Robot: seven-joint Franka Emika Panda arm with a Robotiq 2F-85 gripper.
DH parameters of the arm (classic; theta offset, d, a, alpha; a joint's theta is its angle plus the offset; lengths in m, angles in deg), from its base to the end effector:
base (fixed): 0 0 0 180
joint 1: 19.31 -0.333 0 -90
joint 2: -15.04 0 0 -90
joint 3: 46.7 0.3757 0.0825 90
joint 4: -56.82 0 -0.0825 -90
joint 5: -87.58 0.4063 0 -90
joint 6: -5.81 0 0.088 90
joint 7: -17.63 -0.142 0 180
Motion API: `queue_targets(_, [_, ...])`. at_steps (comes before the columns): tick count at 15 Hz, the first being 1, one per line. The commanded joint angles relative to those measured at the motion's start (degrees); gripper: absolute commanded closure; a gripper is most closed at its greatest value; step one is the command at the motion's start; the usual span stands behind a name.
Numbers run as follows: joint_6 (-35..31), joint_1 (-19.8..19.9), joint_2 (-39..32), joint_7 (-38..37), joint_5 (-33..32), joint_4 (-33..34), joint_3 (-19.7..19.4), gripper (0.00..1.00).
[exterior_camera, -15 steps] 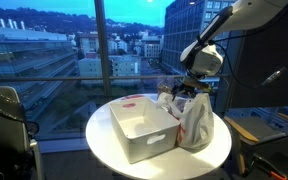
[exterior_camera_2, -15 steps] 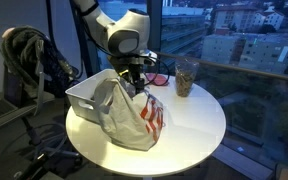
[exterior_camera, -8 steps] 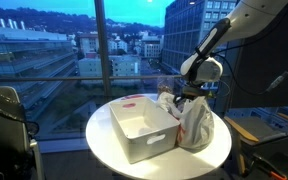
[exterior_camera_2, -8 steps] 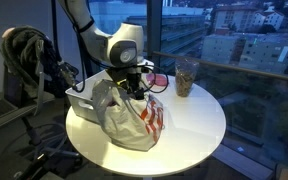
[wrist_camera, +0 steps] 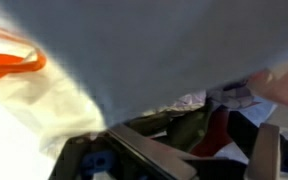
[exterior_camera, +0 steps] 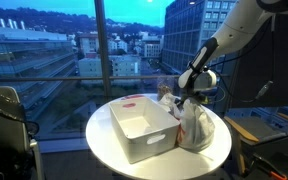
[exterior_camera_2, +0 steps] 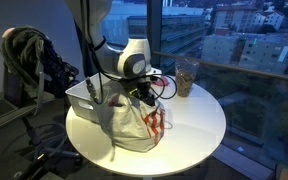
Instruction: Put the purple shirt, the turnip plushie, moose toy and bowl in the basket
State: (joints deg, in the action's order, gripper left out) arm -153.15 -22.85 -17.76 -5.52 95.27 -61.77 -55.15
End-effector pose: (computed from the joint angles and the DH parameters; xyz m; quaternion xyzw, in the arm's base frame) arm 0.6440 -0.0582 0.1617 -0.9554 0.2866 -0.0716 0.0008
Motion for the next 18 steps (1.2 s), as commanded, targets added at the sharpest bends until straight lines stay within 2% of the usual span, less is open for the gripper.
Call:
queue_targets(1, [0.52, 1.43, -3.64, 0.17, 1.55, 3.68, 0.87, 0.00])
queue_targets(2, [1.10, 3.39, -3.10, 1.92, 3.74, 3.32, 3.46, 0.00])
queue_targets(4, [0.94, 3.73, -2.94, 2.46, 4.77, 2.64, 4.63, 0.00])
queue_targets(6, [1.29, 2.84, -3.81, 1.56, 3.73, 3.08, 3.45, 0.00])
queue_targets(7, [1.85, 0.08, -4.81, -0.79, 0.61, 3.46, -0.42, 0.00])
queue_targets(8, [2.13, -0.36, -5.14, -1.11, -0.29, 3.52, -1.29, 0.00])
queue_targets(11, [3.65, 0.54, -6.74, -0.21, -0.25, 3.87, -1.53, 0.00])
queue_targets(13, [4.46, 2.56, -6.60, 1.77, 1.65, 3.79, 1.08, 0.00])
queue_targets(15, [4.51, 2.35, -6.23, 2.11, 1.24, 3.59, 1.39, 0.00])
queue_targets(16, [4.74, 2.01, -6.12, 2.13, 0.77, 3.66, 1.20, 0.18])
queue_targets(18, [4.85, 1.51, -5.84, 2.13, 0.39, 3.60, 1.08, 0.35])
